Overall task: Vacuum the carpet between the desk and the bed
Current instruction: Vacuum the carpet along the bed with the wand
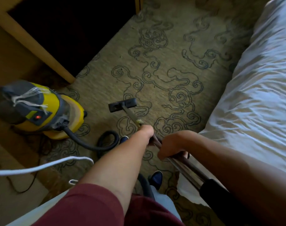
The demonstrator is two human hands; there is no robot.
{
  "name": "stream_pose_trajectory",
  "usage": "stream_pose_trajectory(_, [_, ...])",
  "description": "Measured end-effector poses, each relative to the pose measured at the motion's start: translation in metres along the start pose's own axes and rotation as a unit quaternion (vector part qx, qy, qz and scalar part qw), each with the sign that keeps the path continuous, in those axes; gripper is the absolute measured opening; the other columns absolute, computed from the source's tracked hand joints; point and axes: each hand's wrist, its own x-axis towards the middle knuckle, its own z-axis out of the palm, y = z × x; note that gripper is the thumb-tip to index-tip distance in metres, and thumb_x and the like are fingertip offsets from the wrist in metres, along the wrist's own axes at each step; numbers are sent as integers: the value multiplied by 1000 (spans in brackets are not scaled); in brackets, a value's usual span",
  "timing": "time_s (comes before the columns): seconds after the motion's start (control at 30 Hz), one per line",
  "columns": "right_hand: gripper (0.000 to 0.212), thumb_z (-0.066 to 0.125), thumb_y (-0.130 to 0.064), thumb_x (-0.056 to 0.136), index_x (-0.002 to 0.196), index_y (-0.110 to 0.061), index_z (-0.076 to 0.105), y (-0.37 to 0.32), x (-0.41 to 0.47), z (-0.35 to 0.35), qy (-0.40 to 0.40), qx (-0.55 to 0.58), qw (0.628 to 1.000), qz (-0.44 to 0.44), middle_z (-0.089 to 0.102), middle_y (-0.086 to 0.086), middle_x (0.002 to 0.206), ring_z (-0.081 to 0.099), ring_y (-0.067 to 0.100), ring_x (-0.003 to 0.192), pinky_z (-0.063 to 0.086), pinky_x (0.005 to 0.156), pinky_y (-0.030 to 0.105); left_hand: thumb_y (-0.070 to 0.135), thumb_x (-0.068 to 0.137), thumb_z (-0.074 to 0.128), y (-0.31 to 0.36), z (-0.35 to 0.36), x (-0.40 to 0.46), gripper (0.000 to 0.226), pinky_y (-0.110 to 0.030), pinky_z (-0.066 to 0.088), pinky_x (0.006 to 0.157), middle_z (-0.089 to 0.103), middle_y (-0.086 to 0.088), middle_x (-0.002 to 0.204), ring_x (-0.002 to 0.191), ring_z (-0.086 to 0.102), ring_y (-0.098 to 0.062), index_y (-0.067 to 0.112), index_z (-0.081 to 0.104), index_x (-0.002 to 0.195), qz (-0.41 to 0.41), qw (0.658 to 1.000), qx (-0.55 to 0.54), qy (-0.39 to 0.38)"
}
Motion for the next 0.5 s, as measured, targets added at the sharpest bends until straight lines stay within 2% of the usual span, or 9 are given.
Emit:
stream_pose_trajectory(0.03, [33,61,-29,85,107,-4,61,-11,4,-11,15,-6,1000,-2,71,19,106,72,31,83,60,74,41,24,102,24,7,-11,-1,52,-37,57,73,73,-23,69,72,66,-32,-8,62,87,1,1000,-19,-5])
stream_pose_trajectory(0.07, [32,62,-28,84,105,-5,61,-24,8,-24,27,-20,999,-3,72,18,103,72,31,79,59,69,39,24,102,24,15,-25,8,53,-36,57,69,68,-20,54,67,64,-32,-9,62,85,4,1000,-29,2])
stream_pose_trajectory(0.17, [29,63,-30,82,99,-7,62,-75,14,-65,56,-54,997,-15,72,14,91,72,28,71,58,57,33,27,105,27,46,-79,21,56,-34,57,60,63,-17,47,64,62,-33,-10,60,78,7,997,-78,17])
stream_pose_trajectory(0.23, [23,62,-32,82,90,-10,60,-113,22,-91,76,-105,991,-28,66,7,75,64,19,54,48,44,25,30,106,26,64,-119,31,61,-25,51,41,55,-14,34,48,57,-28,-7,55,66,2,996,-84,10])
stream_pose_trajectory(0.3, [20,62,-33,83,84,-13,58,-144,27,-109,89,-118,988,-40,61,3,70,58,14,52,41,40,23,29,106,26,78,-152,40,59,-20,46,30,52,-13,30,32,55,-25,-4,52,65,-6,994,-108,16])
stream_pose_trajectory(0.37, [20,63,-31,84,88,-12,58,-180,35,-133,89,-117,988,-54,59,2,70,56,13,53,40,38,23,28,105,29,93,-191,48,53,-23,51,39,57,-12,36,34,58,-24,-3,56,72,-1,992,-120,32])
stream_pose_trajectory(0.43, [19,63,-26,86,94,-10,57,-213,43,-156,76,-105,989,-66,61,4,76,57,14,58,43,37,23,29,105,32,108,-225,60,47,-34,58,66,70,-20,70,67,68,-30,-4,64,94,8,990,-133,46])
stream_pose_trajectory(0.47, [20,63,-25,86,98,-9,58,-229,48,-168,68,-110,990,-64,66,7,84,60,16,64,44,40,23,30,104,34,115,-241,66,46,-38,58,75,70,-24,89,82,68,-34,-4,65,105,8,988,-145,51])
stream_pose_trajectory(0.5, [24,62,-25,85,101,-8,59,-242,51,-177,65,-121,988,-63,69,11,94,64,19,71,44,45,24,31,104,34,121,-254,69,46,-39,58,73,69,-25,93,85,68,-35,-4,65,107,8,985,-160,56])
